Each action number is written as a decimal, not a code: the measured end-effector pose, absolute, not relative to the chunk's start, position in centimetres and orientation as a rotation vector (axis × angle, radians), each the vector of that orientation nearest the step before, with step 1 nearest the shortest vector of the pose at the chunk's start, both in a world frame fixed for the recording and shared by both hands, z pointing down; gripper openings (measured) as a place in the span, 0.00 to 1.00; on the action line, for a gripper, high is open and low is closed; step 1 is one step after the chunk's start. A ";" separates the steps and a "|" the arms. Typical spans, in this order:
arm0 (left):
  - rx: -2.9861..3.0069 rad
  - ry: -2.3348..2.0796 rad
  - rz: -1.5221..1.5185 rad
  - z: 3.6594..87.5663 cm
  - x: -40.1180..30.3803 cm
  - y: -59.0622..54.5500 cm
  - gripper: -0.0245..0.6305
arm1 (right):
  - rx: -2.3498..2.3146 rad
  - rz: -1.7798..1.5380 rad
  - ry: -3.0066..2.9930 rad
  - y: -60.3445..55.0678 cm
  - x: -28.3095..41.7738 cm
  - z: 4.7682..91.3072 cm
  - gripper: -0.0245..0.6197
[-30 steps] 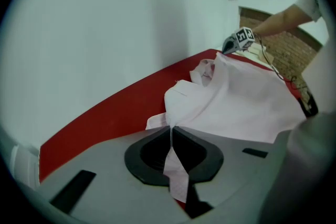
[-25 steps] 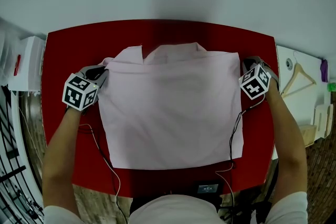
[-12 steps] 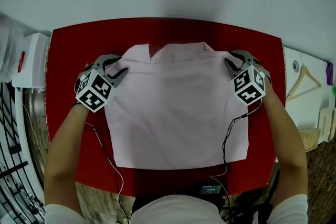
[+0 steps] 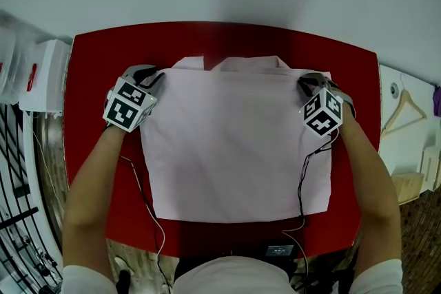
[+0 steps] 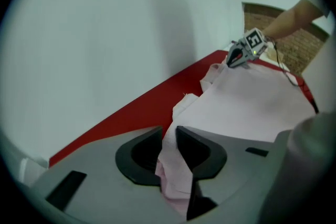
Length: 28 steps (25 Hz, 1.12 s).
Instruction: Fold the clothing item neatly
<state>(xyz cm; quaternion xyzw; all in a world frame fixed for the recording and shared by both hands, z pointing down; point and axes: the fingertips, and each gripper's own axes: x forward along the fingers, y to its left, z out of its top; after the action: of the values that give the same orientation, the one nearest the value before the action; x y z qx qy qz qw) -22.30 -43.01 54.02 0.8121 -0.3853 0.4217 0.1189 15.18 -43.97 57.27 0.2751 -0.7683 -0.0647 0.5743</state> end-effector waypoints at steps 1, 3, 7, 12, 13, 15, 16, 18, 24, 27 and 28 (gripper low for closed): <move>2.371 -1.133 1.162 53.7 -22.3 -43.1 0.16 | 0.655 -0.152 -1.805 -43.9 15.1 57.3 0.10; 2.367 -1.131 1.036 52.9 -22.6 -43.0 0.26 | 0.674 -0.147 -1.812 -43.9 15.1 57.3 0.09; 2.304 -1.171 0.985 52.8 -26.1 -42.4 0.26 | 0.700 -0.137 -1.822 -44.0 15.2 57.2 0.08; 2.237 -1.202 1.207 55.0 -29.2 -41.3 0.13 | 0.713 -0.139 -1.824 -44.0 15.3 57.1 0.08; 2.242 -1.189 1.250 55.4 -29.0 -41.2 0.10 | 0.713 -0.138 -1.822 -44.0 15.3 57.1 0.08; 2.280 -1.158 1.301 55.8 -27.9 -40.8 0.08 | 0.714 -0.137 -1.818 -43.9 15.3 57.1 0.08; 2.313 -1.150 1.341 55.8 -27.3 -40.7 0.08 | 0.714 -0.137 -1.816 -43.9 15.3 57.2 0.08; 2.382 -1.129 1.451 55.6 -26.3 -40.5 0.08 | 0.715 -0.140 -1.813 -43.9 15.3 57.2 0.08; 2.333 -1.003 1.406 57.7 -25.3 -40.1 0.10 | 0.718 -0.149 -1.811 -43.9 15.4 57.2 0.08; 2.308 -0.959 1.346 58.2 -25.2 -40.2 0.16 | 0.713 -0.152 -1.810 -43.9 15.4 57.3 0.08; 2.301 -0.946 1.324 58.3 -25.2 -40.3 0.17 | 0.713 -0.153 -1.811 -43.9 15.4 57.2 0.08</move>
<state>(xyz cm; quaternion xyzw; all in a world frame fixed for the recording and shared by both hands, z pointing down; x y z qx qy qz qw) -25.24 -40.29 58.25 0.8058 -0.3312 0.4638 0.1609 15.42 -43.93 57.25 0.3024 -0.7684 -0.0650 0.5602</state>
